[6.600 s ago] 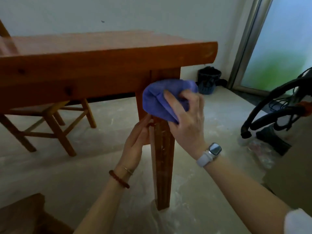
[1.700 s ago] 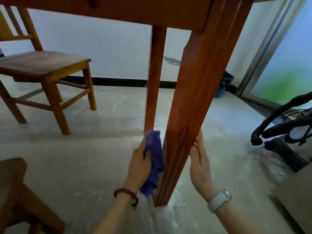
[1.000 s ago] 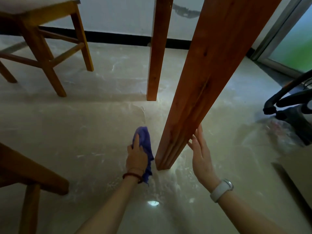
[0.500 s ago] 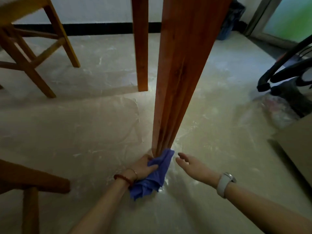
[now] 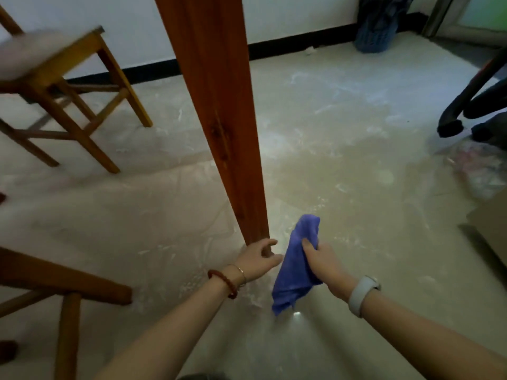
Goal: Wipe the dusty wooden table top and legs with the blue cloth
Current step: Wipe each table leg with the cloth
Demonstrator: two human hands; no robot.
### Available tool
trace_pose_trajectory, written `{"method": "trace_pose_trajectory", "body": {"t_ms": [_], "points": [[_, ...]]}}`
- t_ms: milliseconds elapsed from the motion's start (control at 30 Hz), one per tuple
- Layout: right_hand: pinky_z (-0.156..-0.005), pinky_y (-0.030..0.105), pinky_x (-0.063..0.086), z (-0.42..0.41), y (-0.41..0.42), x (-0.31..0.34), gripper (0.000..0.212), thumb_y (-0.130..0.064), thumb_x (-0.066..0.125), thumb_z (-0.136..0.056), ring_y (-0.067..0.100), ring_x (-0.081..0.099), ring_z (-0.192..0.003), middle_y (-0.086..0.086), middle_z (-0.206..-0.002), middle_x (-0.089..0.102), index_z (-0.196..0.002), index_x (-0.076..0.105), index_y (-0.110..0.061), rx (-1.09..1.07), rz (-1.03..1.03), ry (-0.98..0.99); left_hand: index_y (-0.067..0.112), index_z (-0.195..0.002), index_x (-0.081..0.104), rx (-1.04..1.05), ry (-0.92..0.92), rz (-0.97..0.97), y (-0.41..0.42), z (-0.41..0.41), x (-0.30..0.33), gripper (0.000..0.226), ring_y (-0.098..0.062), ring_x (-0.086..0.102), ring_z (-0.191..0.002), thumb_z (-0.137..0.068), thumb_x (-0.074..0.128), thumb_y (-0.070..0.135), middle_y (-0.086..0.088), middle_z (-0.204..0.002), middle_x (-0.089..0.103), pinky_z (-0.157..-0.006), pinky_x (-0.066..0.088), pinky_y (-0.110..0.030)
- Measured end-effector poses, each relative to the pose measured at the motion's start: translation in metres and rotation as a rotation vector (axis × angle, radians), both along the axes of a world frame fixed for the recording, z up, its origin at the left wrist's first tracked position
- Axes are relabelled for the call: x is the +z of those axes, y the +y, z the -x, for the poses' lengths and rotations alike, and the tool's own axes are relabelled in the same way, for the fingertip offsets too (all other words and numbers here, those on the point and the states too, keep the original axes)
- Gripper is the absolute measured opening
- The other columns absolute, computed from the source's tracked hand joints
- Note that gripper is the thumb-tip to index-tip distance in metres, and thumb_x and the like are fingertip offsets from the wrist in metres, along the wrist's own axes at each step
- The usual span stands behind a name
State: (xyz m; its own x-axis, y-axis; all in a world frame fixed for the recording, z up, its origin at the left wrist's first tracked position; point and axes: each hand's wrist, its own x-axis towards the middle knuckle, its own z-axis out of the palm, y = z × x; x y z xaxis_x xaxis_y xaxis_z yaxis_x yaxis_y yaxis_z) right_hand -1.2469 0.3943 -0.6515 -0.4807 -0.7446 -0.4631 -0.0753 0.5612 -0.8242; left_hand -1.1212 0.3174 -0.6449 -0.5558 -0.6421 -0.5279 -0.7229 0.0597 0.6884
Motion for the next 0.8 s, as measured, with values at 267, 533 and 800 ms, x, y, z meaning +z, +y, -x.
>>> {"method": "trace_pose_trajectory", "body": {"t_ms": [267, 533, 800], "points": [[-0.080, 0.029, 0.041, 0.059, -0.067, 0.116, 0.038, -0.026, 0.049, -0.093, 0.014, 0.052, -0.095, -0.007, -0.101, 0.052, -0.127, 0.039, -0.012, -0.017, 0.572, 0.063, 0.006, -0.143, 0.015, 0.476, -0.285, 0.155, -0.006, -0.008, 0.070, 0.081, -0.031, 0.027, -0.136, -0.085, 0.050, 0.051, -0.015, -0.150, 0.022, -0.109, 0.027, -0.038], [-0.085, 0.016, 0.047, 0.037, -0.104, 0.264, 0.036, -0.011, 0.053, -0.088, 0.007, 0.054, -0.093, -0.001, -0.105, 0.051, -0.123, 0.045, -0.007, 0.064, 1.182, -0.040, 0.023, -0.126, 0.044, 0.941, 0.607, 0.596, -0.009, 0.024, 0.153, 0.034, -0.015, 0.055, -0.108, -0.095, 0.036, 0.035, 0.002, -0.120, 0.053, -0.090, 0.047, -0.030], [-0.067, 0.030, 0.036, 0.032, -0.096, 0.143, 0.017, -0.029, 0.040, -0.095, 0.008, 0.048, -0.061, 0.001, -0.074, 0.050, -0.086, 0.048, -0.017, 0.446, 0.495, 0.095, 0.024, -0.117, 0.044, 1.067, 0.621, 0.509, -0.010, 0.033, 0.206, 0.031, -0.021, 0.054, -0.109, -0.095, 0.031, 0.041, 0.002, -0.119, 0.052, -0.089, 0.047, -0.037]]}}
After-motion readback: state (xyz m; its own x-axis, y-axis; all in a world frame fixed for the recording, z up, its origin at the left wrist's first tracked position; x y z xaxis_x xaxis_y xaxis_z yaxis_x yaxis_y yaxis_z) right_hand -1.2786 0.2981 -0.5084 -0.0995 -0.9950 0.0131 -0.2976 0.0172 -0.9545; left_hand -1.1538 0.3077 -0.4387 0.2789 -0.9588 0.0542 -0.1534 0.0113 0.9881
